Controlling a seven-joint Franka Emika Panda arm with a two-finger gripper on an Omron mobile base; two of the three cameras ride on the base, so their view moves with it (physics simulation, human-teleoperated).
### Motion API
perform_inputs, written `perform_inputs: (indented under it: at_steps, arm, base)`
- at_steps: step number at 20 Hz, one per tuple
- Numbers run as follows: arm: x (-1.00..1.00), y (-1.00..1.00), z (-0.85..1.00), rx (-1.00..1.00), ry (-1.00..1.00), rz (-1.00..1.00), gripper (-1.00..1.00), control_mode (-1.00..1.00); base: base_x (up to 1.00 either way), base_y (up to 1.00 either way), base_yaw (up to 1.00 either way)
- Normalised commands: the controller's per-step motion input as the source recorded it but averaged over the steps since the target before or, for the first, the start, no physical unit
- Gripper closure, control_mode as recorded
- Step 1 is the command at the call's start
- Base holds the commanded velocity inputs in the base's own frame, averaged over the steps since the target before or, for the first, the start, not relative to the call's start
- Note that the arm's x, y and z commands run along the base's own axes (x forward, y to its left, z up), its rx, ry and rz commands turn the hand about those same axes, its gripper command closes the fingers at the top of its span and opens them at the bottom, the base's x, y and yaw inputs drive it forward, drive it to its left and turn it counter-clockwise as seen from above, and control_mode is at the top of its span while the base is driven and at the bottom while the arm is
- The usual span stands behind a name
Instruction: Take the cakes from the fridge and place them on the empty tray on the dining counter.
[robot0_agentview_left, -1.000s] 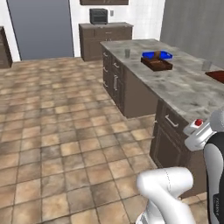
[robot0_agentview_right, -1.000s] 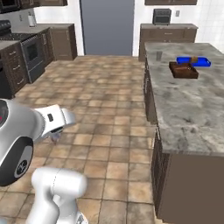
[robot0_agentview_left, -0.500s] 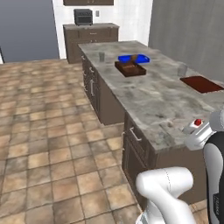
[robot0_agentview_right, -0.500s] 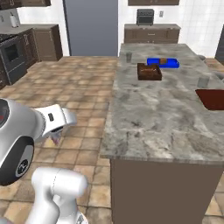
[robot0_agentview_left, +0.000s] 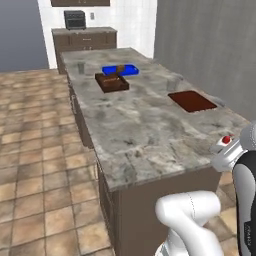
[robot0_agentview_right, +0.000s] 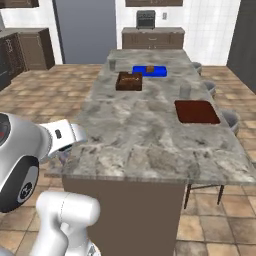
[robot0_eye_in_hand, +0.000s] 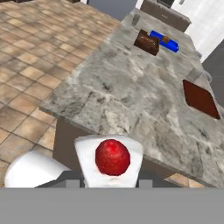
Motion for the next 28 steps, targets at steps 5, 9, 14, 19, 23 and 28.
perform_inputs:
  at_steps: [5,9,14,19,23,28]
  arm:
    - [0.0,0.0,0.0,0.0,0.0,0.0,1.0,1.0]
    - [0.0,0.0,0.0,0.0,0.0,0.0,1.0,1.0]
    - [0.0,0.0,0.0,0.0,0.0,0.0,1.0,1.0]
    - [0.0,0.0,0.0,0.0,0.0,0.0,1.0,1.0]
    - [0.0,0.0,0.0,0.0,0.0,0.0,1.0,1.0]
    - [0.0,0.0,0.0,0.0,0.0,0.0,1.0,1.0]
  base:
    - [0.16,-1.0,-0.01]
    - [0.17,-1.0,0.0]
    - [0.17,-1.0,0.0]
    - [0.08,-1.0,0.0]
    - [0.17,-1.0,0.07]
    - [0.19,-1.0,0.21]
